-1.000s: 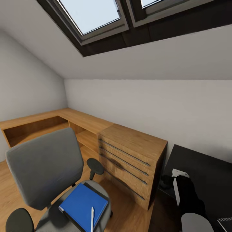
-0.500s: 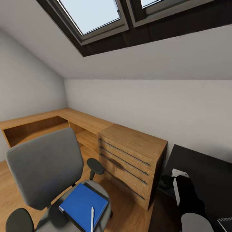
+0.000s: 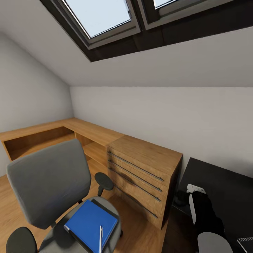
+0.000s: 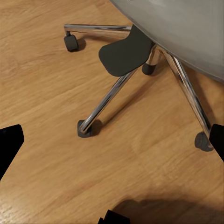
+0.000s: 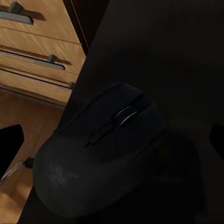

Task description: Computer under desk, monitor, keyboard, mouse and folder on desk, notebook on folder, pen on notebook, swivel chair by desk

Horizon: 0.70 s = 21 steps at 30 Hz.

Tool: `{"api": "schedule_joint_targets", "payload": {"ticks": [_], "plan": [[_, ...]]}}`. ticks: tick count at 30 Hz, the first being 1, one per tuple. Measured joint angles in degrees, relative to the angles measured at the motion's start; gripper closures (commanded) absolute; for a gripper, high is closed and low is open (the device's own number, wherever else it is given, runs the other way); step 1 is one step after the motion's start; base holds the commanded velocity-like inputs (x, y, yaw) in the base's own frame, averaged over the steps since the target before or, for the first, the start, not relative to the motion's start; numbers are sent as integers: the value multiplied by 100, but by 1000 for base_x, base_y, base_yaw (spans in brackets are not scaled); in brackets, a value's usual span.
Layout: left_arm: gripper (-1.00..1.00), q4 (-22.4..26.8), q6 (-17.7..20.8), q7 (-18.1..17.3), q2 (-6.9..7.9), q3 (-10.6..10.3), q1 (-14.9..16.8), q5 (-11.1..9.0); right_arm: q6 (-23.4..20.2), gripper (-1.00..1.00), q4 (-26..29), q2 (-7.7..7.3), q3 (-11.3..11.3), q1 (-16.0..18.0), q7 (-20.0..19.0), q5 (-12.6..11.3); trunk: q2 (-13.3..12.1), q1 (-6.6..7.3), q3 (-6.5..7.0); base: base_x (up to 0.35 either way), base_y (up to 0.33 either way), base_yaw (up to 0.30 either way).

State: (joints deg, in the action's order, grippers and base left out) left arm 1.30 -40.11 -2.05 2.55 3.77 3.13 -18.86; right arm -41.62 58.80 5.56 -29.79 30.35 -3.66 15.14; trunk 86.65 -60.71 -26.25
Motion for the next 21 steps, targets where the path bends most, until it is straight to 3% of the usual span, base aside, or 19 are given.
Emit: {"api": "schedule_joint_targets", "payload": {"ticks": [21], "plan": [[-100,-2,-5,0,0,0,0,-2,-5,-100,-12,7,0,0,-7,-1,79,-43,-35,0,0,0]]}}
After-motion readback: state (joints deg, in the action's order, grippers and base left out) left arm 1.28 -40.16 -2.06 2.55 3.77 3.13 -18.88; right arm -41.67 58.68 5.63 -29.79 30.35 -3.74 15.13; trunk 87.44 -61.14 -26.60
